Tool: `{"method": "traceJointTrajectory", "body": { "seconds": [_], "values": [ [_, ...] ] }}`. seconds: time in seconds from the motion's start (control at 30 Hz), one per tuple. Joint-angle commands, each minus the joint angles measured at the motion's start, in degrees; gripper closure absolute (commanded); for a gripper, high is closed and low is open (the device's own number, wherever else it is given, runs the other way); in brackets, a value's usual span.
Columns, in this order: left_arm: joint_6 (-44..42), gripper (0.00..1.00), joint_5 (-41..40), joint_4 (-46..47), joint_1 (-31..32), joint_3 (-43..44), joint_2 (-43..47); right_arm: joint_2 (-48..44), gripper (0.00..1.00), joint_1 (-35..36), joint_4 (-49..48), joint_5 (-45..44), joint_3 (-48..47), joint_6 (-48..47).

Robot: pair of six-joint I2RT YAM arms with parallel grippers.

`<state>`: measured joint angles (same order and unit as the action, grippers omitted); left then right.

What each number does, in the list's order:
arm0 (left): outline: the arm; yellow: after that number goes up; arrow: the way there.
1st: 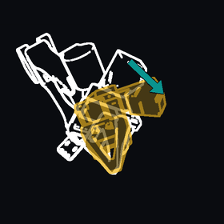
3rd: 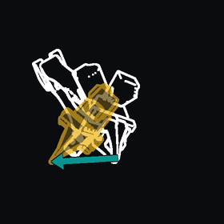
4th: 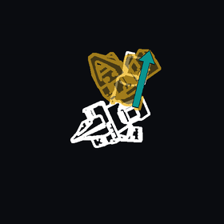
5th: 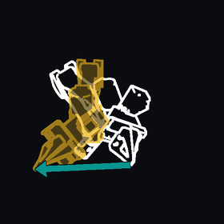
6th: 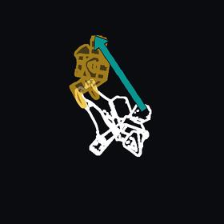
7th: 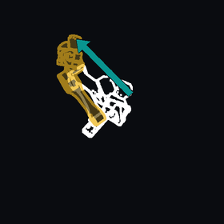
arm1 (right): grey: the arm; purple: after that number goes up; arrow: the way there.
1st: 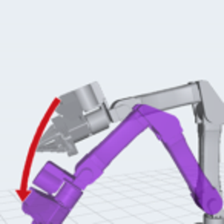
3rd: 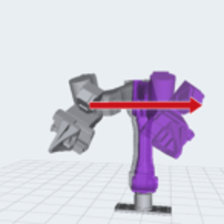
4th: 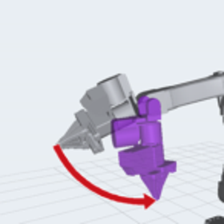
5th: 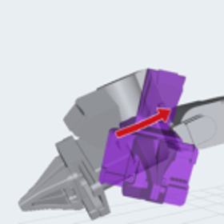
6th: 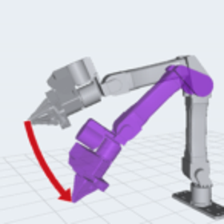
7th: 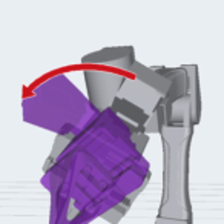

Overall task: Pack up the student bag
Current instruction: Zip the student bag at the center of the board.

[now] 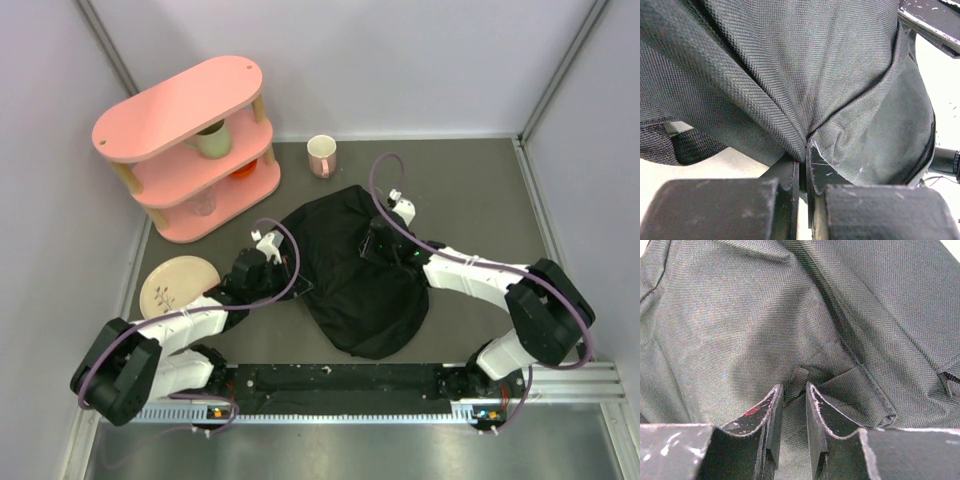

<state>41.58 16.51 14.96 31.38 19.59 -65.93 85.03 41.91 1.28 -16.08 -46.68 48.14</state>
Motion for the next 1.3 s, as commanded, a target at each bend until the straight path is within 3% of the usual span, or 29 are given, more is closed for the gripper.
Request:
{"method": "traceJointTrajectory", "body": {
  "seconds": [0.0, 0.1, 0.33, 0.53, 0.57, 0.63, 0.87, 1.0, 1.27],
  "values": [
    [-2.03, 1.0, 1.42, -1.34, 0.26, 1.32, -0.87, 2.94, 0.77, 1.68, 2.06, -1.06, -3.6, 0.2],
    [-2.29, 1.0, 1.33, -1.51, 0.26, 1.5, -1.13, 2.59, 0.7, 2.82, 2.68, -2.81, -4.56, -1.11],
    [-2.56, 1.0, 1.59, -1.34, 0.26, 2.2, -2.18, 3.91, 0.75, 3.97, 4.6, -3.35, -8.6, -6.04],
    [-2.38, 1.0, 1.77, -0.81, 0.26, 1.85, -2.36, 6.11, 0.85, 3.88, 5.58, -1.94, -9.22, -5.34],
    [-2.38, 1.0, 1.86, -0.72, 0.26, 1.76, -2.36, 5.85, 0.97, 3.88, 4.36, -1.68, -8.79, -5.77],
    [-2.38, 1.0, 1.68, -0.81, 0.26, 1.59, -2.27, 5.41, 0.99, 3.97, 3.91, -1.94, -8.61, -5.69],
    [-2.56, 1.0, 1.77, -0.81, 0.26, 1.76, -2.36, 6.1, 0.66, 3.88, 3.81, -1.06, -9.04, -6.04],
    [-2.38, 1.0, 1.77, -0.9, 0.26, 1.67, -2.18, 7.95, 0.61, 3.88, 4.7, -0.18, -9.14, -4.9],
    [-2.47, 1.0, 1.42, -1.25, 0.26, 1.15, -1.3, 9.01, 0.96, 3.53, 3.38, 0.6, -8.43, -4.63]
  ]
}}
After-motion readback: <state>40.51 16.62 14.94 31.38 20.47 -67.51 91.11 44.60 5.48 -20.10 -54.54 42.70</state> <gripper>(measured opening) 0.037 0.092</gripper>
